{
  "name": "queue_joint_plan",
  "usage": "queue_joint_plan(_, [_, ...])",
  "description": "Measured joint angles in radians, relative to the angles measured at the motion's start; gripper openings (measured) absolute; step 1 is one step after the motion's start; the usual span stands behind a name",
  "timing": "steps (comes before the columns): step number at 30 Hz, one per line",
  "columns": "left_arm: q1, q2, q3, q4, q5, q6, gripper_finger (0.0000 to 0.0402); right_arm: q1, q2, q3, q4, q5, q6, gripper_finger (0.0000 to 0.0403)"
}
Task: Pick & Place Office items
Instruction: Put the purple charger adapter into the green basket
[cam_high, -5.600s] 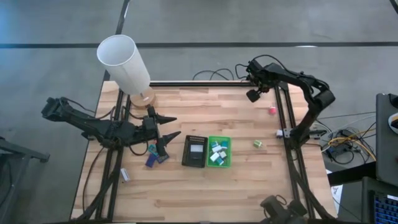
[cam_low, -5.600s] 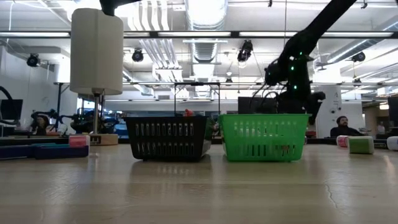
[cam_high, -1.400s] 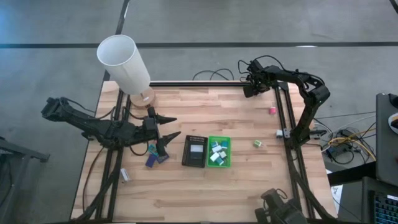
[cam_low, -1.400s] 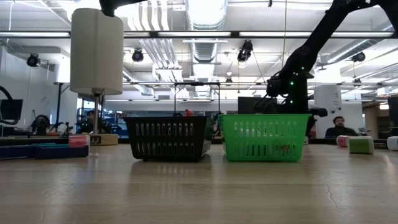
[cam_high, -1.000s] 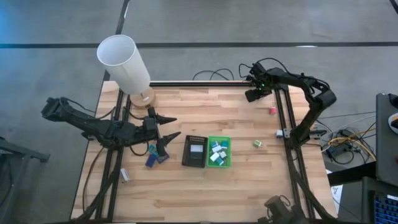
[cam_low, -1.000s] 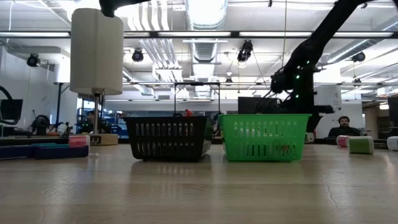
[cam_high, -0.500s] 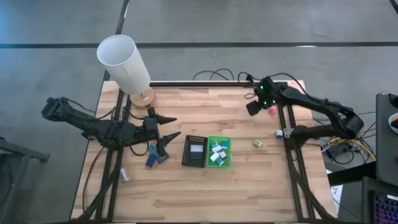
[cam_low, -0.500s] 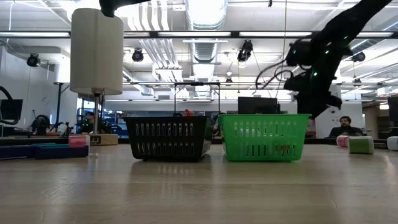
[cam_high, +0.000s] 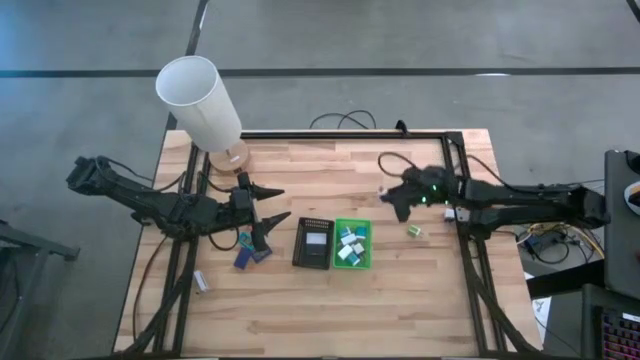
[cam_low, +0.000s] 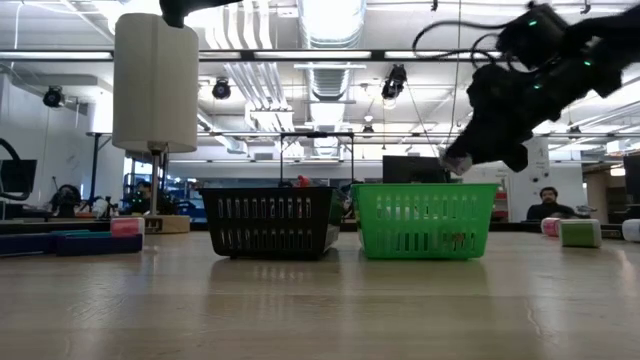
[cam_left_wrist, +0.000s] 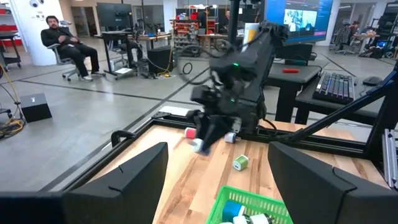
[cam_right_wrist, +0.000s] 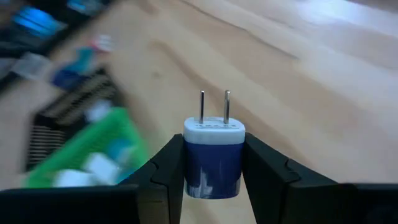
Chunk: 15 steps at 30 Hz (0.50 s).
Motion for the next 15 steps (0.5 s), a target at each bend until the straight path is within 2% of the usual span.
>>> queue_joint_plan(6, [0.0, 0.0, 0.0, -0.001, 0.0, 0.0, 0.0284, 0.171, 0.003, -0.154, 0.349, 0.066, 0.019, 0.0118])
queue_joint_plan(9, [0.0, 0.0, 0.0, -0.004, 0.0, 0.0, 0.0284, 0.222, 0.002, -0.196, 0.404, 0.124, 0.008, 0.0118])
queue_joint_plan(15, [0.0, 0.0, 0.0, -0.004, 0.0, 0.0, 0.0284, 0.269, 0.001, -0.239, 0.445, 0.157, -0.044, 0.0118])
